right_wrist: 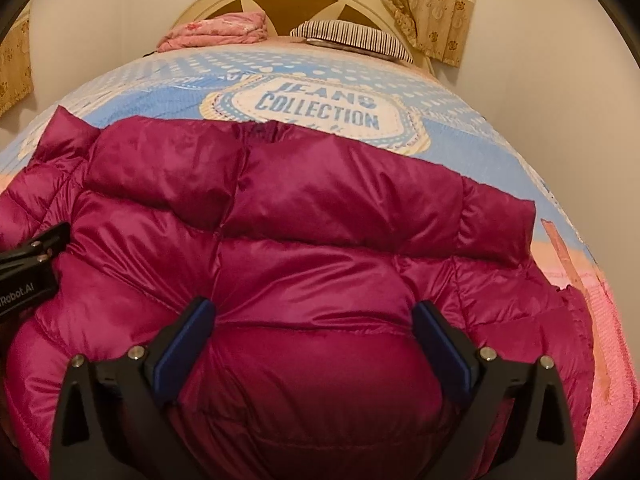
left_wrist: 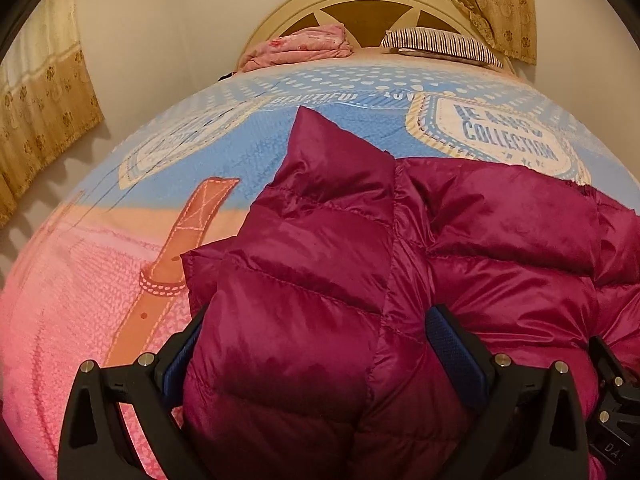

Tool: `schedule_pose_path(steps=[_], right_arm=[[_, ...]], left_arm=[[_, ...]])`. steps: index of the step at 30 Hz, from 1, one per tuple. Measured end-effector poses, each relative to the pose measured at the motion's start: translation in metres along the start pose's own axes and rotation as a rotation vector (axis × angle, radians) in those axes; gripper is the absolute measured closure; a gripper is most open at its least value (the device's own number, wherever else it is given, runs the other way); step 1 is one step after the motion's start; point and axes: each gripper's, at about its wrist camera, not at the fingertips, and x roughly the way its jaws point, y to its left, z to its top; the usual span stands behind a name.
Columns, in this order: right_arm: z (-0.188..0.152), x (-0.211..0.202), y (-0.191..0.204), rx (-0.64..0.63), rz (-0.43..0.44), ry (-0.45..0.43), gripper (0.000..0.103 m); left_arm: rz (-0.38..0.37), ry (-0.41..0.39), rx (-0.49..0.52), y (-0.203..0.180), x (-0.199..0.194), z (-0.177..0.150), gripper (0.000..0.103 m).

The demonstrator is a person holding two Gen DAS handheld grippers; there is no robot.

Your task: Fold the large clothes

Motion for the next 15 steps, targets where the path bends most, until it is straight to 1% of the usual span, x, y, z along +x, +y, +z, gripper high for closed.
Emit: schedule_pose_path(steps=[3,4,5,6,7,8,9,10,11,13,14,15], right_arm=[[0.001,0.000,0.001,-0.006,-0.007,0.010,0.003],[0.001,-0.005,0.002,-0.019,-0.013,0.014,0.003],[0.001,-0.013,0.001,-0.027,-0.023,0.006,0.006],[-0.001,-0.023,0.000,-0.028,-0.026,-0.011,0.007],[-0.007,-0.045,-0.002,-0.020,-0.011,-0.050,0.007],[-0.012,-0.058,-0.002,-0.012,0.004,-0.072,0.006],[-0.018,-0.072,-0.003,-0.001,0.022,-0.094,0.002],[-0.029,-0.088,-0.002,0.004,0.031,-0.121,0.002],[-0.035,-0.094,-0.001,-0.001,0.025,-0.133,0.001],[-0.052,-0.099,0.009,-0.026,0.017,-0.132,0.001],[-0.058,-0.096,0.013,-0.034,0.019,-0.122,0.001],[-0.064,-0.090,0.018,-0.045,0.013,-0.111,0.001]], left_arm=[[0.024,0.009,0.010,0.004,-0.011,0.002,0.001],[0.035,-0.002,-0.003,0.011,-0.020,0.001,0.001],[0.031,-0.018,-0.020,0.018,-0.032,-0.002,0.001],[0.002,-0.038,-0.037,0.029,-0.051,-0.009,0.001],[-0.018,-0.048,-0.047,0.035,-0.063,-0.015,0.001],[-0.039,-0.050,-0.057,0.044,-0.077,-0.027,0.001],[-0.054,-0.053,-0.067,0.051,-0.087,-0.038,0.001],[-0.055,-0.058,-0.074,0.056,-0.093,-0.047,0.001],[-0.041,-0.060,-0.085,0.062,-0.098,-0.059,0.001],[-0.036,-0.032,-0.111,0.069,-0.095,-0.073,0.001],[-0.039,-0.002,-0.124,0.070,-0.089,-0.079,0.001],[-0.045,0.049,-0.139,0.071,-0.079,-0.084,0.001]])
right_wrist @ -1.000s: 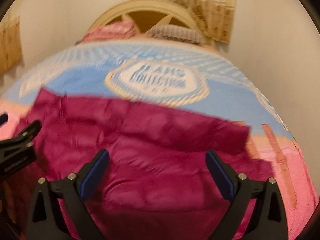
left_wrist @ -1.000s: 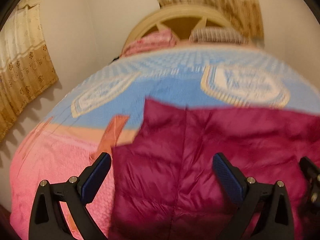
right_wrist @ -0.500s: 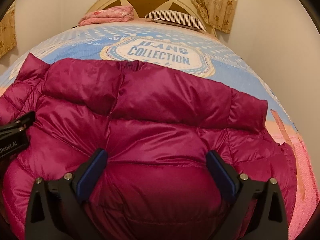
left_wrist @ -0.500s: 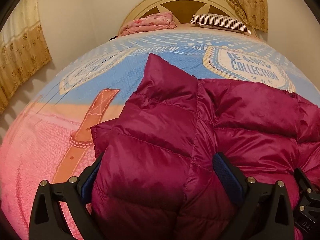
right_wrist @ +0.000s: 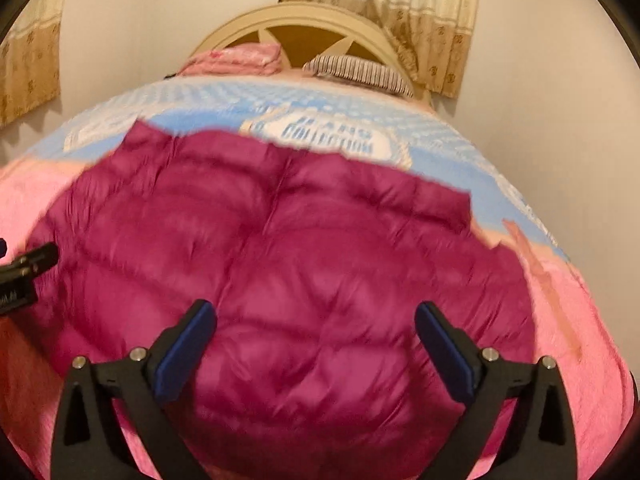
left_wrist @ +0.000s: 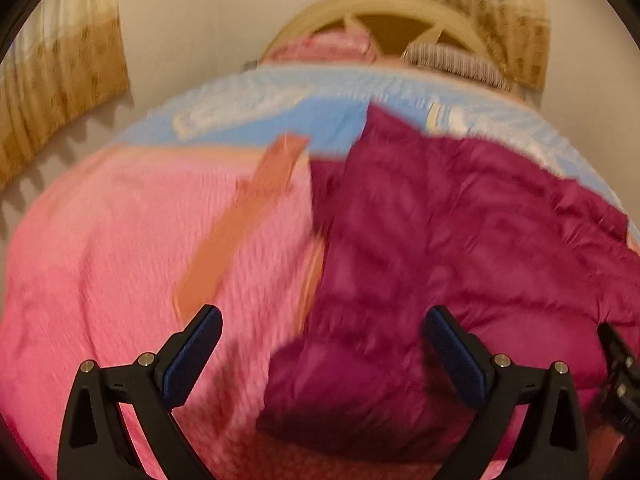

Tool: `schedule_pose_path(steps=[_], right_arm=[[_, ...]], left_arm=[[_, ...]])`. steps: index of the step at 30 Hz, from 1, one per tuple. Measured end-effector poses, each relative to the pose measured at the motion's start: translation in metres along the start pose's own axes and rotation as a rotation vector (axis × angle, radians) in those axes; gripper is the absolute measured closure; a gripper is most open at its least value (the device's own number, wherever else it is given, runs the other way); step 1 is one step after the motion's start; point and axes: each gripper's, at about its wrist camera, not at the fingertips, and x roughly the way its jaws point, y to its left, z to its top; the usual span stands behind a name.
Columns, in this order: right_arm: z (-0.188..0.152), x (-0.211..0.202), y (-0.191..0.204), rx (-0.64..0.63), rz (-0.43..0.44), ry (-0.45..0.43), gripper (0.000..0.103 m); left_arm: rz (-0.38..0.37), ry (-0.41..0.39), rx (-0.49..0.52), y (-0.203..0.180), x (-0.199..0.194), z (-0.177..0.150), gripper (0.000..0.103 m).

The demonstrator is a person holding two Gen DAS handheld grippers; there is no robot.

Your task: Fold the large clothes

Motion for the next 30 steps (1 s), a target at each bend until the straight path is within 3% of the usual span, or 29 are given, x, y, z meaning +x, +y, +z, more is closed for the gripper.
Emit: schedule_pose_path(steps=[3,10,11,16,18,20,22,27,30], right_arm=[[-0.009,0.009,0.003,-0.009,-0.022,0.005,0.001],[-0.010,0.023,0.006,-0.026,-0.041,0.059,0.001],[-0.011,0.023,0.006,-0.028,-0.044,0.058,0.001],[-0.014,0.022,0.006,-0.024,-0.042,0.057,0.001],[-0.014,0.021,0.007,-0.027,-0.046,0.055,0.001],[-0.014,0.019,0.006,-0.026,-0.044,0.048,0.000],[-0.013,0.016,0.006,-0.016,-0.030,0.048,0.000],[-0.016,-0.009,-0.012,0.044,-0.037,-0.001,0.000],[-0.025,-0.002,-0.001,-0.026,-0.055,0.033,0.000]], left_arm=[[-0.042,0.023,-0.039,0.005,0.007,-0.005,0.001],[-0.014,0.000,0.049,-0.013,0.008,-0.006,0.004],[-0.028,0.000,0.055,-0.012,0.009,-0.005,0.014],[-0.080,-0.002,0.085,-0.020,0.006,-0.006,0.039],[-0.129,0.013,0.077,-0.020,0.005,-0.006,0.054],[-0.137,0.005,0.107,-0.030,0.001,-0.007,0.075],[-0.120,-0.020,0.158,-0.035,-0.003,-0.007,0.086],[-0.138,-0.038,0.135,-0.026,-0.010,-0.004,0.090],[-0.145,-0.044,0.136,-0.027,-0.012,-0.003,0.091]])
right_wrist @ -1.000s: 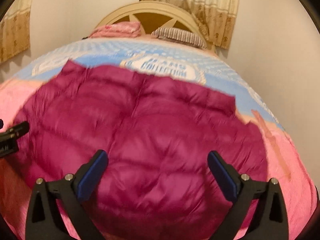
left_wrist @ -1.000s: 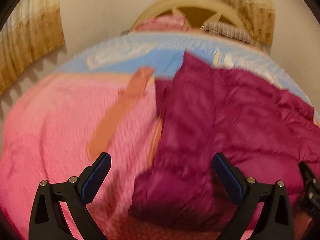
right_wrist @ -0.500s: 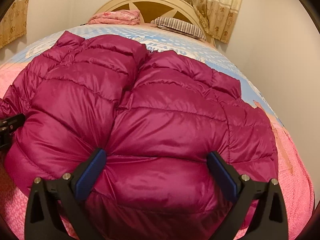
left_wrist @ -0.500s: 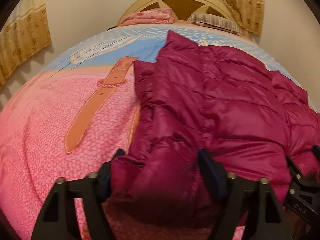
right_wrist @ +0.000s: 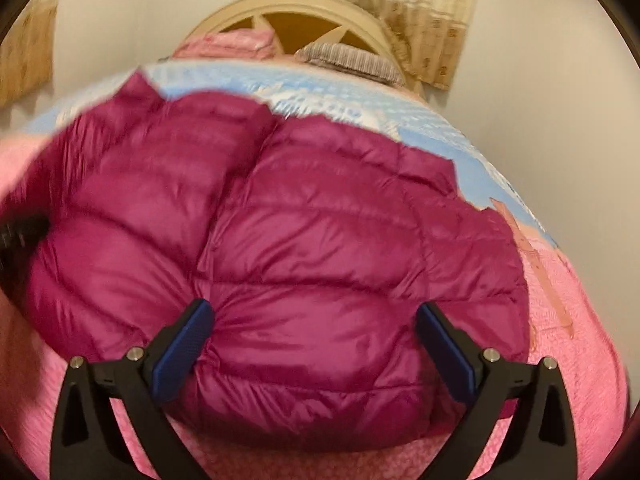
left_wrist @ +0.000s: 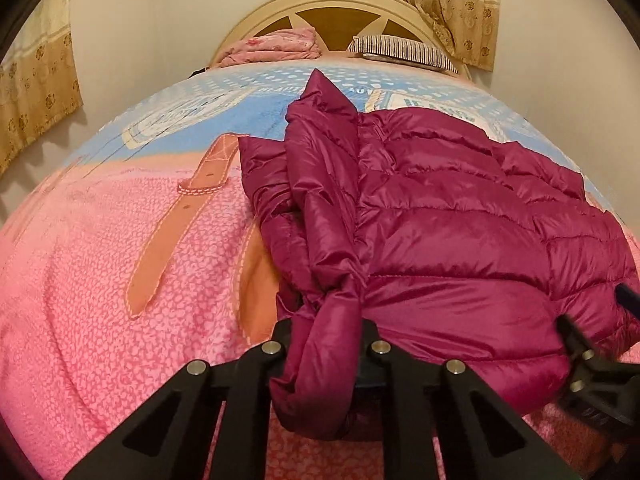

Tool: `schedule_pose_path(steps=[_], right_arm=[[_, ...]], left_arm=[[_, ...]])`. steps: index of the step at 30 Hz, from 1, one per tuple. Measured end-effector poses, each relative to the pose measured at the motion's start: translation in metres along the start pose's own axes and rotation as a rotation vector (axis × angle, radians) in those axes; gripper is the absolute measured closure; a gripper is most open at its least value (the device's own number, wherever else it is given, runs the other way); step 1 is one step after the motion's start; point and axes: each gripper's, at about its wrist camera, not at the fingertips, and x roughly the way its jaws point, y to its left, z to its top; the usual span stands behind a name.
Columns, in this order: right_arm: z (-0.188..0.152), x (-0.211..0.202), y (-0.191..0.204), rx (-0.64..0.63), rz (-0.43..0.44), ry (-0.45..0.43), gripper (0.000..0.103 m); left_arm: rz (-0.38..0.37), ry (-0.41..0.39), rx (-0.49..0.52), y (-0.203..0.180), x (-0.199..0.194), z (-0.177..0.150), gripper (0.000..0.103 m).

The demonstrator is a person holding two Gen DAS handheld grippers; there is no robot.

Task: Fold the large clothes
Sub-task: 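Grasp a jacket edge with the left tool and lift it while the right tool withdraws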

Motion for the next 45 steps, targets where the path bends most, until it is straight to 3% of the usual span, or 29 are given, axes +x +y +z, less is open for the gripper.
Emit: schedule_pose_path(steps=[6,12,16,18,20,23,28,34,38,42,45], right_arm=[[0.002,0.009,0.009,-0.028,-0.018,0.053,0.000],[0.001,0.000,0.031,-0.026,0.000,0.036,0.001],[0.003,-0.010,0.064,-0.075,0.080,0.011,0.000],[0.010,-0.020,0.073,-0.114,0.166,-0.005,0.001],[0.015,-0.034,0.066,-0.115,0.205,-0.029,0.001],[0.017,-0.048,0.034,-0.099,0.197,-0.076,0.000],[0.013,-0.019,-0.069,0.000,0.023,-0.019,0.000],[-0.012,0.000,-0.164,0.085,-0.136,0.050,0.000],[-0.024,0.000,-0.207,0.147,-0.198,0.089,0.000],[-0.038,0.004,-0.242,0.220,-0.234,0.123,0.000],[-0.048,0.005,-0.245,0.232,-0.243,0.141,0.000]], left_arm=[[-0.025,-0.041,-0.021,0.012,-0.026,-0.003,0.093],[-0.014,-0.097,-0.037,0.035,-0.067,-0.002,0.094],[0.054,-0.133,-0.039,0.067,-0.093,-0.002,0.094],[0.092,-0.144,-0.036,0.077,-0.099,0.001,0.094],[0.130,-0.170,-0.026,0.083,-0.109,0.007,0.094],[0.154,-0.214,0.004,0.076,-0.118,0.020,0.095],[0.136,-0.319,0.138,0.016,-0.135,0.040,0.095],[0.043,-0.390,0.350,-0.091,-0.137,0.047,0.095],[-0.022,-0.362,0.468,-0.161,-0.111,0.035,0.095],[-0.026,-0.315,0.586,-0.212,-0.074,0.014,0.095],[-0.017,-0.283,0.652,-0.236,-0.055,-0.003,0.094]])
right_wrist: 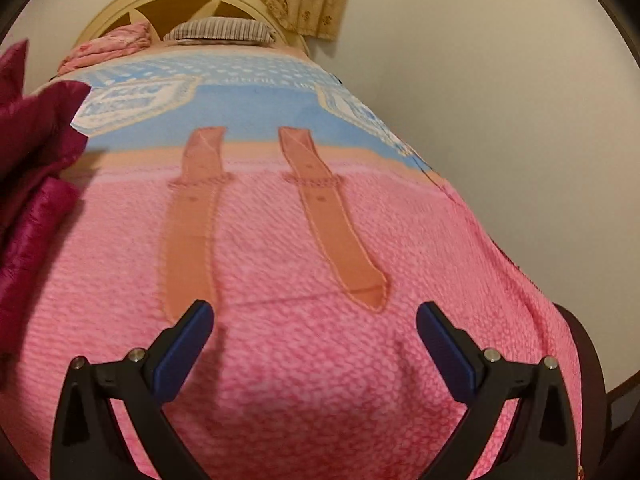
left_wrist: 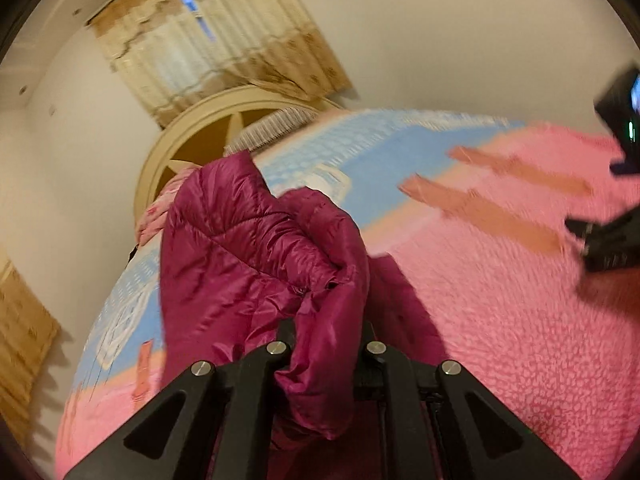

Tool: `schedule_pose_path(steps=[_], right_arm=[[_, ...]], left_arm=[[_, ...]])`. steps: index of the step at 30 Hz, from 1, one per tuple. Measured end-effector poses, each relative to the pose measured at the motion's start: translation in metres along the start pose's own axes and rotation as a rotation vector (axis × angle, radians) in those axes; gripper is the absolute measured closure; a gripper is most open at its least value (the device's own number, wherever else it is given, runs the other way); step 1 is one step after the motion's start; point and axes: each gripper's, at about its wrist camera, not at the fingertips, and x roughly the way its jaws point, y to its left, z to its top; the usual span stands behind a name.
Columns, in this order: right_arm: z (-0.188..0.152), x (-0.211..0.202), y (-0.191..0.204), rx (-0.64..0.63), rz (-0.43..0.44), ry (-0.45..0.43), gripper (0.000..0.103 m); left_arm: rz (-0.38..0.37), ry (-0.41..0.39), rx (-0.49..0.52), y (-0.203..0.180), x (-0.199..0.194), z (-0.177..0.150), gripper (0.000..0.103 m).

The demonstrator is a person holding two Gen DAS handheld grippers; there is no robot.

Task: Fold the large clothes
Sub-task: 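Grasp a jacket edge with the left tool and lift it while the right tool withdraws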

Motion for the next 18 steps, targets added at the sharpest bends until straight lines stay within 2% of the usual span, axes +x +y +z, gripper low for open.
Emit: schedule_pose_path(steps=[4,7,9,11,14,18], right_arm=[[-0.015,0.008,-0.008,0.024,0.009,0.018,0.000],[-0.020,0.012,-0.010,0.047,0.028,0.020,0.000],[-0.021,0.012,-0.014,0.057,0.036,0.018,0.000],[-0.021,0.012,-0.015,0.062,0.041,0.015,0.000],[-0.021,0.013,-0.015,0.067,0.044,0.012,0.000],[-0.022,0.012,-0.014,0.067,0.043,0.010,0.000]], left_arm=[[0.011,0.015,0.065,-0.024,0.010,-0.009,0.094],[0.016,0.017,0.091,-0.031,0.009,-0.011,0.088],[0.014,0.016,0.106,-0.036,0.007,-0.009,0.079],[-0.001,0.018,0.115,-0.042,0.001,-0.007,0.053],[0.002,-0.030,0.145,-0.053,-0.022,-0.006,0.035],[-0.010,-0.110,0.149,-0.053,-0.064,-0.006,0.031]])
